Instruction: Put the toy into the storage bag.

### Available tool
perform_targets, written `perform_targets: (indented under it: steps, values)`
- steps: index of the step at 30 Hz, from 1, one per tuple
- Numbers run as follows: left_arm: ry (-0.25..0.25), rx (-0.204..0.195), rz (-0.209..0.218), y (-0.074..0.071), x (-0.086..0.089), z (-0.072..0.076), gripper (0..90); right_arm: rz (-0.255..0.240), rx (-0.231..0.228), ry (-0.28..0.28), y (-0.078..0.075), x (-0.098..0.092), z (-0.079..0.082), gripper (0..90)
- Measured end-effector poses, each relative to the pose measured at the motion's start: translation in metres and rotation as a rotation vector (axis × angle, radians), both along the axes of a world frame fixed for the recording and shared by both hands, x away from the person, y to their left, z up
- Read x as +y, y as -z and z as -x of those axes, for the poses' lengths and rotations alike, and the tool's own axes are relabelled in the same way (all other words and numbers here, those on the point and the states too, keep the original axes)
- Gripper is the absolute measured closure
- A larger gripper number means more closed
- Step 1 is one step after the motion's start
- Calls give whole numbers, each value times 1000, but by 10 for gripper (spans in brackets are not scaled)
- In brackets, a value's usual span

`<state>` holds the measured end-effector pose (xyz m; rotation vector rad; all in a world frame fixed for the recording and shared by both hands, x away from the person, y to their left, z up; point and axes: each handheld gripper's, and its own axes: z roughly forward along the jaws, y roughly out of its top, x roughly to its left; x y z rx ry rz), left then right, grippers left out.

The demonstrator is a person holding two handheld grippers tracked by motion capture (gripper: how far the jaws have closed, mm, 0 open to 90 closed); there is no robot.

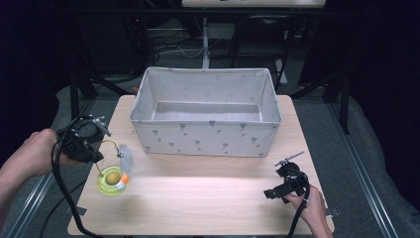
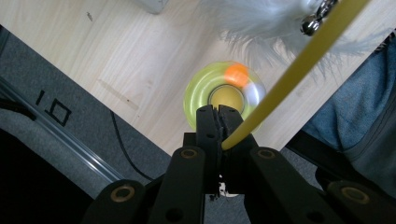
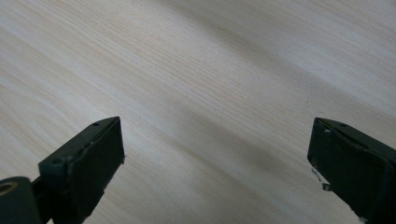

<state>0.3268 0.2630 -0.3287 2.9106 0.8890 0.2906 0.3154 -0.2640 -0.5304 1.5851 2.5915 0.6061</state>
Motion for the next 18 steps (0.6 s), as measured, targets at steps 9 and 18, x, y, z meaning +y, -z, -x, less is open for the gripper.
perform_targets:
  steps: [9, 18]
  values:
    - [10, -18, -7, -16, -4, -4, 877, 18, -3, -5, 0, 0, 0, 32]
    - [15, -22, -5, -31, -6, -10, 877, 20, 0, -8, -1, 0, 0, 32]
